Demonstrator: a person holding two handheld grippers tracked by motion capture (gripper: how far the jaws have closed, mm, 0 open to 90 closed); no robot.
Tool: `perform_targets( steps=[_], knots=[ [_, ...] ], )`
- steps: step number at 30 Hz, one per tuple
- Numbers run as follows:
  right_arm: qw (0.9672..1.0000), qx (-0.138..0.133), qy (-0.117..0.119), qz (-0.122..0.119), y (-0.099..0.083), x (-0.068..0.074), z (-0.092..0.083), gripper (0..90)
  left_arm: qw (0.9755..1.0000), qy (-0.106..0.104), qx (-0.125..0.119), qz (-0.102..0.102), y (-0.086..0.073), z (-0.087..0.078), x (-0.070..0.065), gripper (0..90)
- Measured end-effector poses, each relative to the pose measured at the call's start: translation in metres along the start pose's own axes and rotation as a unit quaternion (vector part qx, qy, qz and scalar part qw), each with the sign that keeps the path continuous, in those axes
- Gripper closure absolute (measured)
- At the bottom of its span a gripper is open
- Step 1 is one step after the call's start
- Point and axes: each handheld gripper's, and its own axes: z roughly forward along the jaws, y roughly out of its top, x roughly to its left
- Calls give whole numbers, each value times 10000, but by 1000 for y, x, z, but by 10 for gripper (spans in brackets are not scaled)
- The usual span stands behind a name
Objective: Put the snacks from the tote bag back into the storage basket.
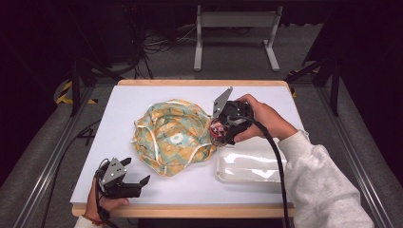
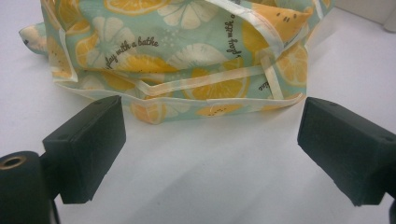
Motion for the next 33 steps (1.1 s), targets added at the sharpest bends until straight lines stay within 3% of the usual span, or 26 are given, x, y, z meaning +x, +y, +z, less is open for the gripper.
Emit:
perform_targets(
  steps=[33],
  knots=[
    [9994, 265, 56, 213, -54, 1, 2, 238, 10000, 50, 4, 3, 0, 1, 0, 86]
  ],
)
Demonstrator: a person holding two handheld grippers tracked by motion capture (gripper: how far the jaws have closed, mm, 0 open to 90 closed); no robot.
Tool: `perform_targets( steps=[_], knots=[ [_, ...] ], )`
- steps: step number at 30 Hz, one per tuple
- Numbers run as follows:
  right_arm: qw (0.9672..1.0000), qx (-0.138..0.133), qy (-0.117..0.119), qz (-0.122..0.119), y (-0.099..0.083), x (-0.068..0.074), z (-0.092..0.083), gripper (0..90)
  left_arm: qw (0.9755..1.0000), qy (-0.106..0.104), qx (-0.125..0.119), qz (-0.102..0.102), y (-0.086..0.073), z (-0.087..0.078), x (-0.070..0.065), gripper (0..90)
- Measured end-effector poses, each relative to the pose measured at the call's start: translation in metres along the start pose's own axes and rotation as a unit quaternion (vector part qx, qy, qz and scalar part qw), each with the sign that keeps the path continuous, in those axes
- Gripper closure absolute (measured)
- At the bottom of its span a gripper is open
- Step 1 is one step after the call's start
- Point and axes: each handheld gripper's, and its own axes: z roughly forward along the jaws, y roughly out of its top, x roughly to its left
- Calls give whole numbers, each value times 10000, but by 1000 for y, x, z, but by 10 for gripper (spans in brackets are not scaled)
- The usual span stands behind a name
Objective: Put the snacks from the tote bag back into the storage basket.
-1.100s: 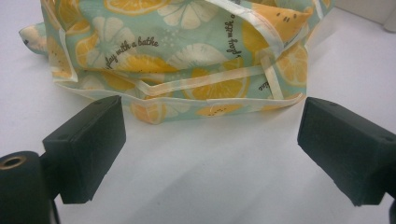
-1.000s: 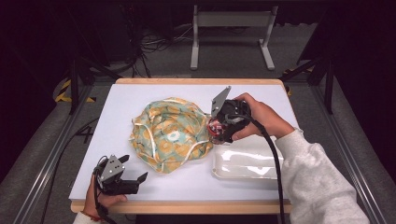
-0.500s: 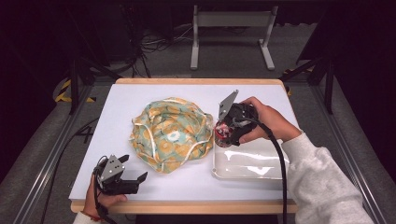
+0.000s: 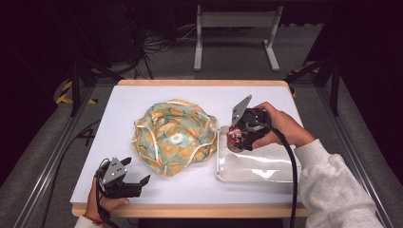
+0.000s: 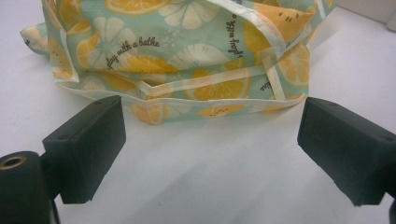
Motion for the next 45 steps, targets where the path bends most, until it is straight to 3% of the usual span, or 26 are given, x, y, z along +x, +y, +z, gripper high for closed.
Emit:
perform_targets(
  steps=[15, 29, 45],
  knots=[
    [9993, 325, 15, 184, -29, -6, 11, 238, 10000, -35, 35, -15, 0, 1, 0, 86],
    [9974, 621, 57, 365, -54, -11, 32, 237, 10000, -27, 49, 0, 0, 2, 0, 86],
    [9972, 612, 103, 423, -64, -12, 40, 236, 10000, -46, 54, 3, 0, 3, 0, 86]
  ],
)
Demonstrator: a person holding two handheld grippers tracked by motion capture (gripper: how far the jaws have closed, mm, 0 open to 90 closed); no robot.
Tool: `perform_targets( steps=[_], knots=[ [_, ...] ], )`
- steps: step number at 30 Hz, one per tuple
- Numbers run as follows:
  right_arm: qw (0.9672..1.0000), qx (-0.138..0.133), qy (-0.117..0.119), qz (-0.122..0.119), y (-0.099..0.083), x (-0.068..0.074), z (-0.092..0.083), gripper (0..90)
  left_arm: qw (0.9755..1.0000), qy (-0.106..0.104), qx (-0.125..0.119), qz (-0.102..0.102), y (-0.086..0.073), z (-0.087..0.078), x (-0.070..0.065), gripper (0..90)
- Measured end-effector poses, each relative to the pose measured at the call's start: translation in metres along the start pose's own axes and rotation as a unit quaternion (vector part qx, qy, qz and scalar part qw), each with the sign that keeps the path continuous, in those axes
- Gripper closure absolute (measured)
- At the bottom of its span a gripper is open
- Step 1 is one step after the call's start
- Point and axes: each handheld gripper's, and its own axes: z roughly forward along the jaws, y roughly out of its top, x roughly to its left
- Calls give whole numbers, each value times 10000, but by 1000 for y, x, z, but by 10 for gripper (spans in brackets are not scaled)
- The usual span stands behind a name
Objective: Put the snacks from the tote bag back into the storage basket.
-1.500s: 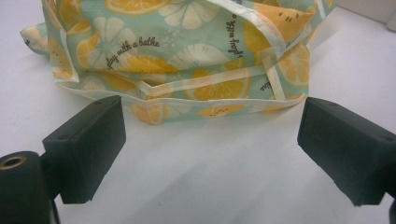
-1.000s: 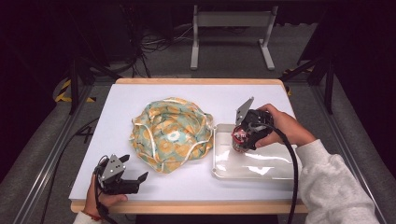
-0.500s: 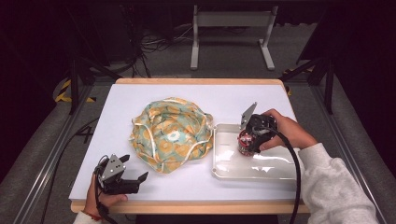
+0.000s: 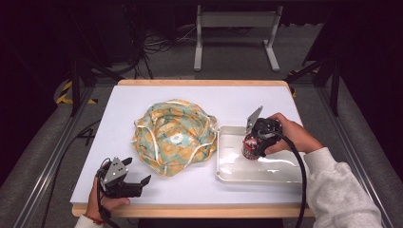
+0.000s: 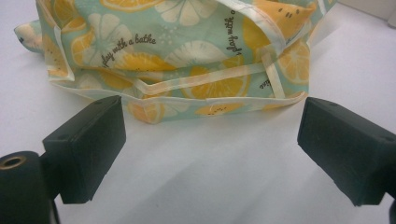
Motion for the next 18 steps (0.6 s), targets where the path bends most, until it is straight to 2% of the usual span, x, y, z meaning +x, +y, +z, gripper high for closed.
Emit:
perform_targets(
  steps=[5, 18],
  knots=[
    [10000, -24, 39, 50, -1, 0, 2, 235, 10000, -9, 12, 2, 0, 0, 0, 86],
    [9999, -71, -36, 129, -2, 1, 1, 234, 10000, -18, 31, 6, 1, 2, 0, 86]
  ],
)
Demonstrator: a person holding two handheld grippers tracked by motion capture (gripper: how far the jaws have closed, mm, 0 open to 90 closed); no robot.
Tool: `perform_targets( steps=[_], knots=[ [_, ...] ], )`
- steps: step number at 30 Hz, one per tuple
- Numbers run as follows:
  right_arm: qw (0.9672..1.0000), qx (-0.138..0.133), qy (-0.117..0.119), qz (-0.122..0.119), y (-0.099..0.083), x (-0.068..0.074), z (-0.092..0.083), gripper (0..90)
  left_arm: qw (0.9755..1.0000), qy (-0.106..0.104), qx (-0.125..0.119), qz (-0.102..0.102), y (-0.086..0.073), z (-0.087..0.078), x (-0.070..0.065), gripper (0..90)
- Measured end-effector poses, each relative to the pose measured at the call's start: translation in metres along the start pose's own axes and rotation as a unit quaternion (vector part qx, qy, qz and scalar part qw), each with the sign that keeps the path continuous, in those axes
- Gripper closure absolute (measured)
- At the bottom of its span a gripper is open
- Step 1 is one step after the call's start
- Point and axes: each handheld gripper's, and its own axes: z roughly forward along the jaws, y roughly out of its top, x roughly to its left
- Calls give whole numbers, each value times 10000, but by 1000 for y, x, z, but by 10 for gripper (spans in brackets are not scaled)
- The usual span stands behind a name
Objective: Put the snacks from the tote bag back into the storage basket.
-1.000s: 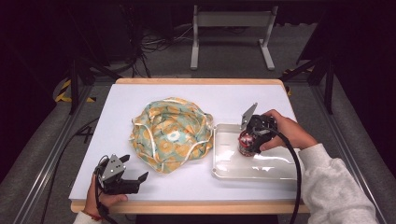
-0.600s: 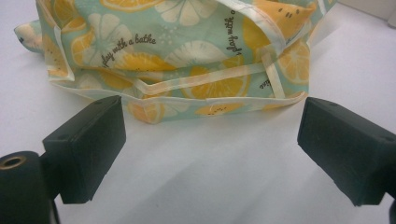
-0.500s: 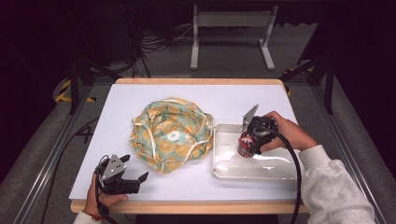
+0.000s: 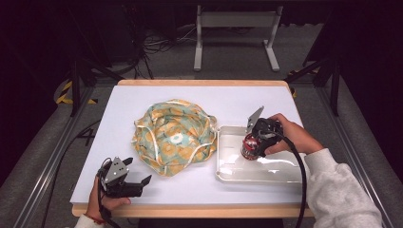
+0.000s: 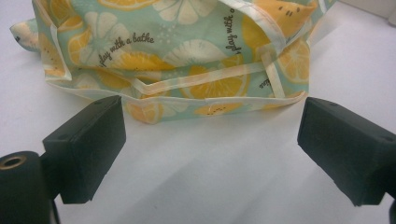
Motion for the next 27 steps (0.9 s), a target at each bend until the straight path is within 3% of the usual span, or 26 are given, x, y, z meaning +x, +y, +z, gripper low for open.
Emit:
perform_targets(
  steps=[8, 11, 14, 22, 27],
  knots=[
    [9999, -81, -73, 94, -2, 0, -2, 233, 10000, -61, 4, 75, 3, 5, 0, 86],
    [9997, -155, -199, 65, -3, 1, -7, 233, 9999, -78, 4, 92, 5, 7, 1, 86],
    [9984, -486, -213, 195, -5, 1, -13, 235, 9999, -98, 20, 124, 6, 9, 0, 86],
    [9953, -831, -292, 402, -9, 3, -20, 236, 9998, -150, 39, 145, 7, 10, -1, 86],
    [9902, -1217, -386, 571, -15, 3, -25, 229, 9998, -156, 30, 150, 8, 11, -1, 86]
  ],
)
